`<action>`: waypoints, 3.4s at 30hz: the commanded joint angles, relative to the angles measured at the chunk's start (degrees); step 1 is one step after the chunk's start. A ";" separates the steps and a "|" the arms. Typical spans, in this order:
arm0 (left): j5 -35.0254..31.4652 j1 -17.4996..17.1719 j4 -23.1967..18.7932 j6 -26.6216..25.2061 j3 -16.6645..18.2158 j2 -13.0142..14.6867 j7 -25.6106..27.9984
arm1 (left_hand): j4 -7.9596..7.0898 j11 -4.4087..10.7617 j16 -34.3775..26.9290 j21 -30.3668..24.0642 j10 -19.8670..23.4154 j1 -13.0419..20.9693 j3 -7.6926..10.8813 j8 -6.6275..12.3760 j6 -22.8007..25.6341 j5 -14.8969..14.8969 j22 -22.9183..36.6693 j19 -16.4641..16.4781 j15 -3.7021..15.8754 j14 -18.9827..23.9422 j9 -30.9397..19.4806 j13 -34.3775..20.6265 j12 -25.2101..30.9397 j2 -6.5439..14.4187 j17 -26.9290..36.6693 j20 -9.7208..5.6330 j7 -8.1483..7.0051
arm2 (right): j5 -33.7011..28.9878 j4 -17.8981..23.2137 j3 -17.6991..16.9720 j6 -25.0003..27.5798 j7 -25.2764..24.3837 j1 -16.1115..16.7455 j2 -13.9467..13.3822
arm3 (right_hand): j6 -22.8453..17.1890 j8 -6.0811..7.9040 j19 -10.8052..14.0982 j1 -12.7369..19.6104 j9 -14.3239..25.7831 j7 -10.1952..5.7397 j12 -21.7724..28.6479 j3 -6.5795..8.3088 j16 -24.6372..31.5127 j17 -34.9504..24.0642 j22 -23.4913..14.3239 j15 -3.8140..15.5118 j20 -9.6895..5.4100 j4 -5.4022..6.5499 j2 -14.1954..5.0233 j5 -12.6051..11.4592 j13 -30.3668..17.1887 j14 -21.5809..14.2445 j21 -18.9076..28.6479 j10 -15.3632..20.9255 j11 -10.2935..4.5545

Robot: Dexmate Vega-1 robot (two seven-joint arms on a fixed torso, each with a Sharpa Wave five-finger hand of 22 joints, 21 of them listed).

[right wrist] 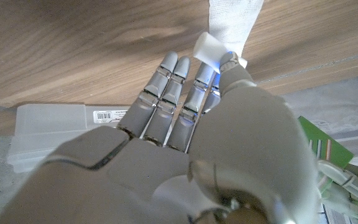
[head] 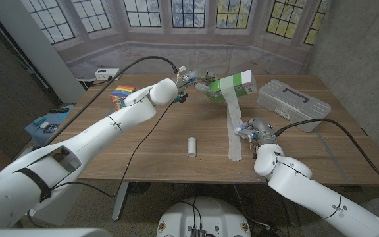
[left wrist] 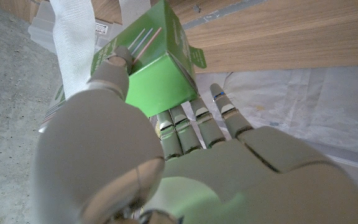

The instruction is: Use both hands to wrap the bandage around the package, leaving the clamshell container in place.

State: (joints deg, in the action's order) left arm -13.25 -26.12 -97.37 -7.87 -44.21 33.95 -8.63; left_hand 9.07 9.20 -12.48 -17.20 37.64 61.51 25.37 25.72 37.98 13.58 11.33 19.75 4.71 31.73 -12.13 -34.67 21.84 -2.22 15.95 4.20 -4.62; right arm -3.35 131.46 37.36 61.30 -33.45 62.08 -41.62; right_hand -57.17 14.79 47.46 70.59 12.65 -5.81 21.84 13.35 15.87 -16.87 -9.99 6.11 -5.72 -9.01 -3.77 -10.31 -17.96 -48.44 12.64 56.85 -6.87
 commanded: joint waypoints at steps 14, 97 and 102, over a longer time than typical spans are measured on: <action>0.87 -1.37 -3.34 -0.38 0.46 1.77 -2.44 | -0.41 -0.42 -0.04 -0.35 0.41 -4.40 0.42 7.91 3.58 0.35 0.27 -0.10 -0.54 0.16 -0.32 -0.35 0.22 4.66 0.20 0.25 2.74 | 0.09 -4.94 -0.38 -2.88 0.49 -3.30 -1.75 | -0.62 -0.21 0.70 0.51 0.17 -0.11 0.12 -0.29 -0.09 -0.30 -0.28 7.12 -1.32 0.04 -0.13 -0.26 -0.28 -0.58 -0.02 0.40 -0.25; 1.94 -4.06 -10.13 -1.66 1.57 7.73 -10.43 | -0.33 -0.49 0.09 -0.30 0.46 -5.17 0.69 7.53 3.83 0.67 0.28 -0.38 -0.72 -0.02 -0.36 -0.60 0.10 4.92 0.06 0.31 2.75 | -5.43 -15.22 -1.75 -12.61 6.20 -9.65 -5.09 | -0.96 -0.41 0.68 0.73 0.27 -0.17 -0.06 -0.83 -0.30 -0.70 -0.28 7.29 -1.52 0.05 -0.57 -0.34 -0.42 -0.95 -0.12 0.95 -0.42; 1.97 -4.18 -10.42 -1.69 1.52 8.00 -10.95 | -0.43 -0.32 0.13 -0.29 0.42 -5.35 0.73 7.47 3.74 0.69 0.28 -0.41 -0.73 -0.04 -0.36 -0.62 0.08 4.96 0.04 0.33 2.81 | -6.10 -15.84 -1.69 -13.05 6.81 -10.42 -5.22 | -1.06 -0.38 0.70 0.74 0.27 -0.19 -0.09 -0.86 -0.29 -0.73 -0.28 7.25 -1.55 0.05 -0.58 -0.34 -0.40 -1.01 -0.12 0.95 -0.37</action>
State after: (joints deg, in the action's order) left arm -11.44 -30.04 -107.17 -9.44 -42.50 41.39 -18.39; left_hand 9.07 8.89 -12.48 -17.20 37.95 60.76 25.38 25.72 37.98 14.01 11.33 19.44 4.50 31.52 -12.24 -35.21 21.83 -2.41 15.98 4.51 -4.62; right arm -8.17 116.90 35.31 49.35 -28.03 52.97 -46.38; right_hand -57.42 14.48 47.46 70.91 12.67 -6.00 21.58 12.64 15.47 -17.44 -9.99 6.35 -5.72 -8.92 -4.08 -10.30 -18.23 -48.88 12.64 57.29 -7.31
